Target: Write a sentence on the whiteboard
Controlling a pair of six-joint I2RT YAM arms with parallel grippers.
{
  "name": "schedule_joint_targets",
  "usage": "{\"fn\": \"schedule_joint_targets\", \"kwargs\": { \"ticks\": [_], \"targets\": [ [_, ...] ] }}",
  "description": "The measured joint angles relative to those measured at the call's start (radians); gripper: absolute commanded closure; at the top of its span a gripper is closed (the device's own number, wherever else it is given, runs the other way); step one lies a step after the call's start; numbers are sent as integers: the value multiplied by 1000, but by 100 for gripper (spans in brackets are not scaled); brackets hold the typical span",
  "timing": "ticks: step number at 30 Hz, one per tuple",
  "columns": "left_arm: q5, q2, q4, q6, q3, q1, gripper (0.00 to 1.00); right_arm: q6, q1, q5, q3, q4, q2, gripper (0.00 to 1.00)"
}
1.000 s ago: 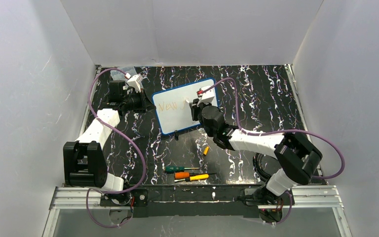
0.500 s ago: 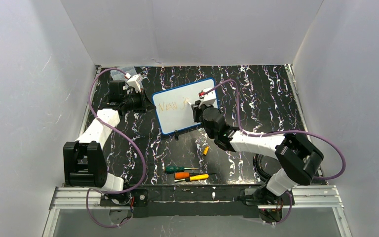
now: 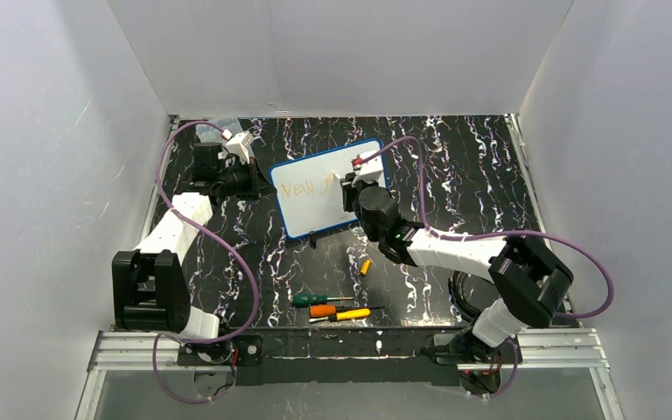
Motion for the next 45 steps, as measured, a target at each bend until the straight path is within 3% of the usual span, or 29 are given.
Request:
{"fn": "schedule_joint_targets", "kwargs": {
  "ticks": [45],
  "targets": [
    [-1,0,2,0,0,0,100,11,0,25,-75,14,-16,99]
  ]
}}
